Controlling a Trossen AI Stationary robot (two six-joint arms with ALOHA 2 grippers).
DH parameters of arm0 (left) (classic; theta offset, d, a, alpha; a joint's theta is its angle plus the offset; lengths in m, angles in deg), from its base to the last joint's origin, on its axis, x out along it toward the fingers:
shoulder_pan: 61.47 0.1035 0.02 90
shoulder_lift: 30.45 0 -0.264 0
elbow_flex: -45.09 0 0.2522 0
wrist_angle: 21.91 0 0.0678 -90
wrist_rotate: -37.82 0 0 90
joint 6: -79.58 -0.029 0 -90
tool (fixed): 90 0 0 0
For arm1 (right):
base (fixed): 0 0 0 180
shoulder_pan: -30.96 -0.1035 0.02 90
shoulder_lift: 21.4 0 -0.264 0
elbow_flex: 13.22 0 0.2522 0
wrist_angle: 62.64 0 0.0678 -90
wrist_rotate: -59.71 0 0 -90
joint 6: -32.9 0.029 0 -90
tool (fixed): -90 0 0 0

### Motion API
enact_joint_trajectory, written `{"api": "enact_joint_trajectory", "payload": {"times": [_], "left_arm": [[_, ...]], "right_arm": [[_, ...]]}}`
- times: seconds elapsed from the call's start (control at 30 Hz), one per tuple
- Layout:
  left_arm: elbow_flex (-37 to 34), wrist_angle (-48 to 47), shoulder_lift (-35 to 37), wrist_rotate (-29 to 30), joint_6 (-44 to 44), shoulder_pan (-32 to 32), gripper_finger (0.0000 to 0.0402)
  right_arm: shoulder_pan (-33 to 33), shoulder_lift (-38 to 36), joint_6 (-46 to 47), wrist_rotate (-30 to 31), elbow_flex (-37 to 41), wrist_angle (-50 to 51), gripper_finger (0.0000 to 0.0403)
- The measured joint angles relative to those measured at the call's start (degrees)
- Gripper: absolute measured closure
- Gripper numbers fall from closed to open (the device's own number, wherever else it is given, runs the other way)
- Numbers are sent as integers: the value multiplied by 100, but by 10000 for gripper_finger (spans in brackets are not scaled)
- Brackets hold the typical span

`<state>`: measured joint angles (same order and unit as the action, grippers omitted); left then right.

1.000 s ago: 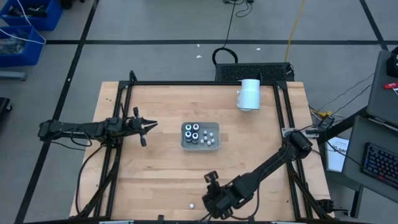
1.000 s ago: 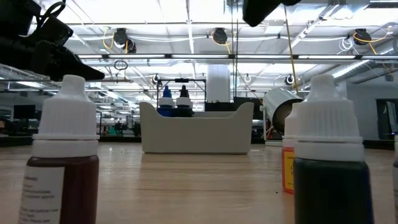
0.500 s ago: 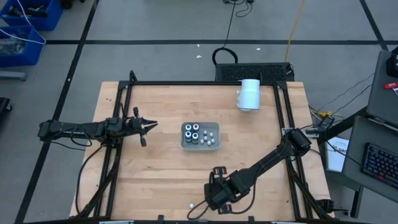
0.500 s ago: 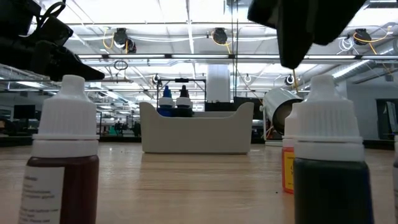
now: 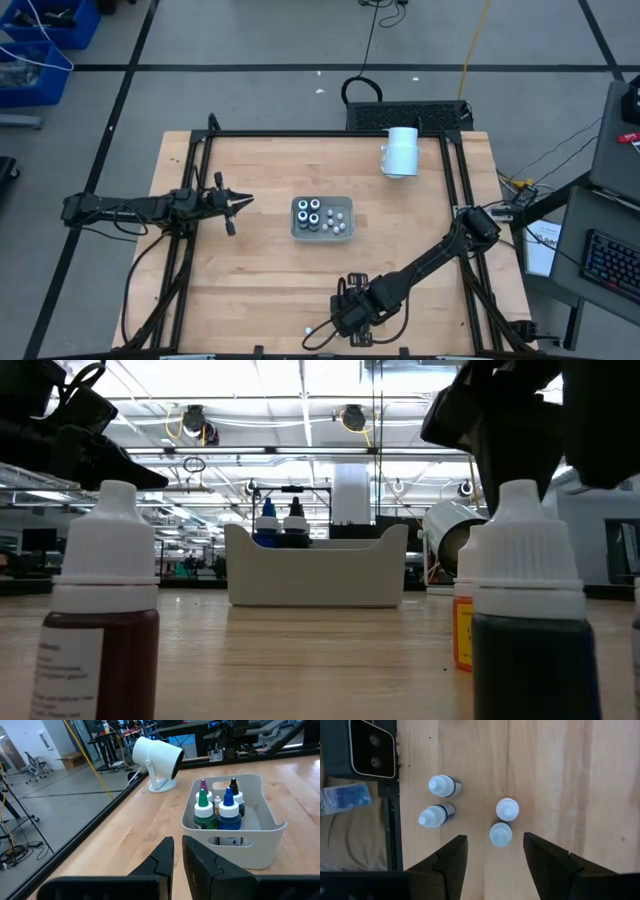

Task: Pick & Place food coloring
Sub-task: Put the small green food coloring bottle into the gray bin

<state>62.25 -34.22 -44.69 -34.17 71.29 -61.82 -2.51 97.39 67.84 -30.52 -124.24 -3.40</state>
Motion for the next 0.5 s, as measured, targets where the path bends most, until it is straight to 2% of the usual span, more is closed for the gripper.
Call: {"api": "enact_joint_trajectory", "payload": {"times": [0.5], "left_arm": [[0,0,0,0,0,0,355]], "right_arm": [[13,0,27,9,476,-474,222]]}}
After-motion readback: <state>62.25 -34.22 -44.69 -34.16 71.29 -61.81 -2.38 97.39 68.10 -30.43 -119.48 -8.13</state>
